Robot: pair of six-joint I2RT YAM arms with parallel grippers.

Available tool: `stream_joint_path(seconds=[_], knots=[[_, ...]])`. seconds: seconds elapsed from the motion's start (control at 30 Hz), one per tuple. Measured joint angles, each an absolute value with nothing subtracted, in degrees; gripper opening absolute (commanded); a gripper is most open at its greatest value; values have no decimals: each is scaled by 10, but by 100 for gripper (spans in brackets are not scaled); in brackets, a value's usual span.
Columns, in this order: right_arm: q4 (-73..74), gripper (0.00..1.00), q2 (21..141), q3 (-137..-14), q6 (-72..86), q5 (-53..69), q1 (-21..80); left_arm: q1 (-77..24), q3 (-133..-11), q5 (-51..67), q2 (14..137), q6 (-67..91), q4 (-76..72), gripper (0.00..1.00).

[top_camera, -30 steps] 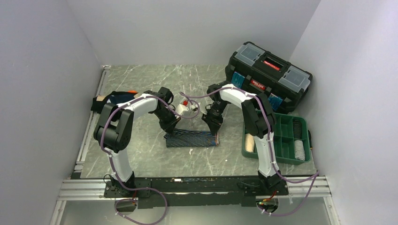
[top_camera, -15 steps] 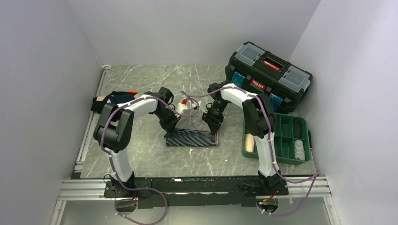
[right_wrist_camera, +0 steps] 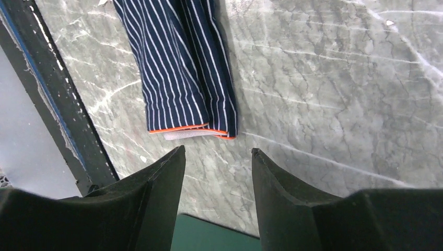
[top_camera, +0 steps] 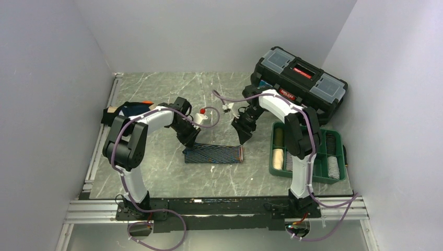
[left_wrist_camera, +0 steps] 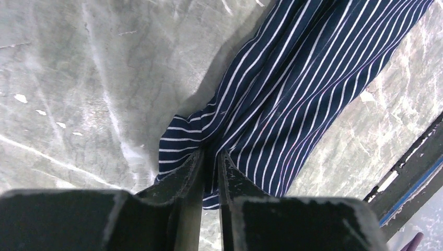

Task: Roll the underwear
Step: Fold the underwear at the center of the board.

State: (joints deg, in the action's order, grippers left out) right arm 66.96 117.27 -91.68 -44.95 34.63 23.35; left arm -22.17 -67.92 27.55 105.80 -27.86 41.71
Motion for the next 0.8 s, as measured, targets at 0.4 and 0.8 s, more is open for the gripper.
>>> stream_joint_path(seconds=[0.4, 0.8], knots=[[657, 53, 1143, -871, -443, 366, 227, -209, -682, 273, 1036, -270, 393, 29], [648, 52, 1108, -839, -444, 398, 226, -186, -682, 252, 1035, -240, 361, 39]])
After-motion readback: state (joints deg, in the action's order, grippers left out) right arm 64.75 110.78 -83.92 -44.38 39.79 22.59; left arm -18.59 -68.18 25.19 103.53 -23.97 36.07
